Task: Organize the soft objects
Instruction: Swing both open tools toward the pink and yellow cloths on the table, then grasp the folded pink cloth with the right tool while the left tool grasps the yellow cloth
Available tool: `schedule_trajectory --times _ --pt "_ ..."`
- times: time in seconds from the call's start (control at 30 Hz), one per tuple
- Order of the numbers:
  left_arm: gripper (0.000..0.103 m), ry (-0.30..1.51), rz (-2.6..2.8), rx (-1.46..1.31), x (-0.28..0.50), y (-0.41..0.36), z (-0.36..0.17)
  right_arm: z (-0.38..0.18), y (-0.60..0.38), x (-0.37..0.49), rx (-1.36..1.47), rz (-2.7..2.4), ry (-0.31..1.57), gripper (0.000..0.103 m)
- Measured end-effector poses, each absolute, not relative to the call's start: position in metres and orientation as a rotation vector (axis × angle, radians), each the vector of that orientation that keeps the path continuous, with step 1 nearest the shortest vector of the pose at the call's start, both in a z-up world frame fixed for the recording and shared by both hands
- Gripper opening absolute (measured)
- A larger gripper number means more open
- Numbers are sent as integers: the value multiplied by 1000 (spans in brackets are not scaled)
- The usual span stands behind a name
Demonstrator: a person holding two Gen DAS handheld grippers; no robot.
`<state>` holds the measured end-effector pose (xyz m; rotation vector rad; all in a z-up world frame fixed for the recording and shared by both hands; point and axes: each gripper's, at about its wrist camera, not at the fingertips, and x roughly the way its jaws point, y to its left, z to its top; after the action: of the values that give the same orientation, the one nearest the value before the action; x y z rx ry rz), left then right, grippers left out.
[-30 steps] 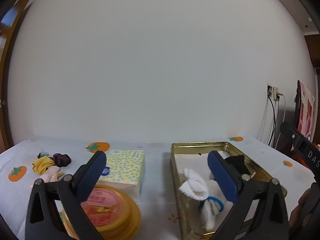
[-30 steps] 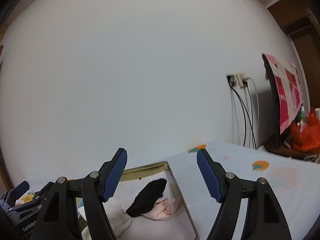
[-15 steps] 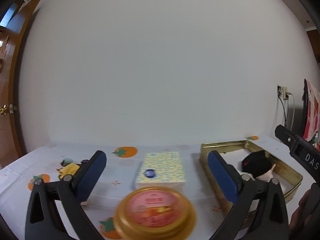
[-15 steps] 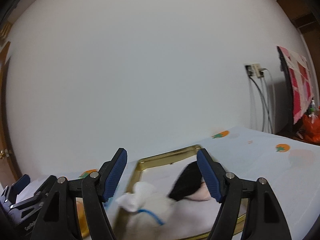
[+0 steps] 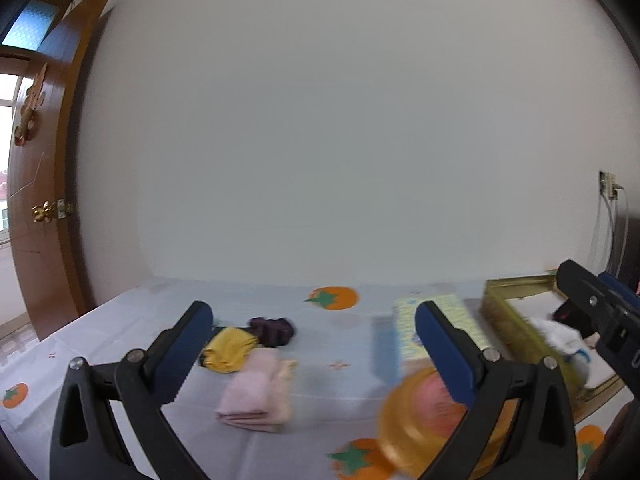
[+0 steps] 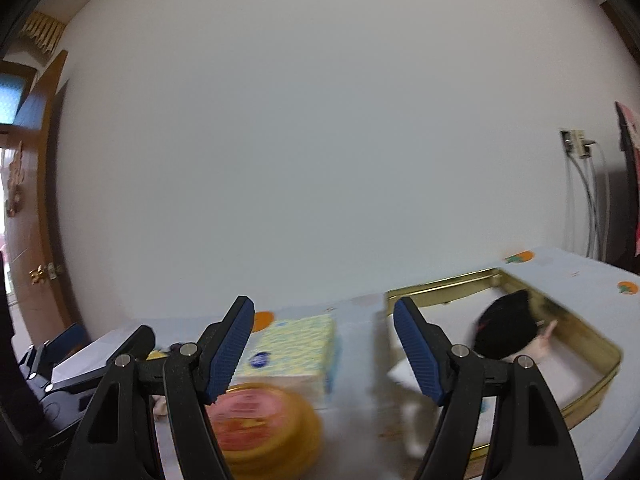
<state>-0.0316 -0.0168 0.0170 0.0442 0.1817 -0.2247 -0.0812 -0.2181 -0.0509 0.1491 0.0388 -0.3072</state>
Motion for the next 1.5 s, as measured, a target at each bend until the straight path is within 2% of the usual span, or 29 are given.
schedule_trajectory --times 0.53,0.87,0.9,0.93,1.03,1.1,1.17,1.33,1.5 --pt "102 334 122 -16 53 118 6 -68 -103 13 78 -97 257 74" --pt "102 472 208 -212 79 171 -9 -98 -57 105 51 -2 608 73" --pt "102 483 211 -221 83 173 -11 -102 -54 114 48 -2 655 69" --pt "102 489 209 -225 85 173 -12 -109 -52 125 48 2 713 59" --pt "102 501 197 -221 87 169 -13 -124 -47 143 28 -7 819 55" --pt "102 498 185 -210 85 166 -11 -126 -41 142 7 2 811 43" --pt "102 492 169 -201 84 170 -9 -127 -43 139 14 17 811 12" --pt "102 490 127 -179 85 167 -8 -121 -60 119 67 70 767 10" --pt "102 472 37 -118 82 152 -4 -95 -79 73 116 90 511 10"
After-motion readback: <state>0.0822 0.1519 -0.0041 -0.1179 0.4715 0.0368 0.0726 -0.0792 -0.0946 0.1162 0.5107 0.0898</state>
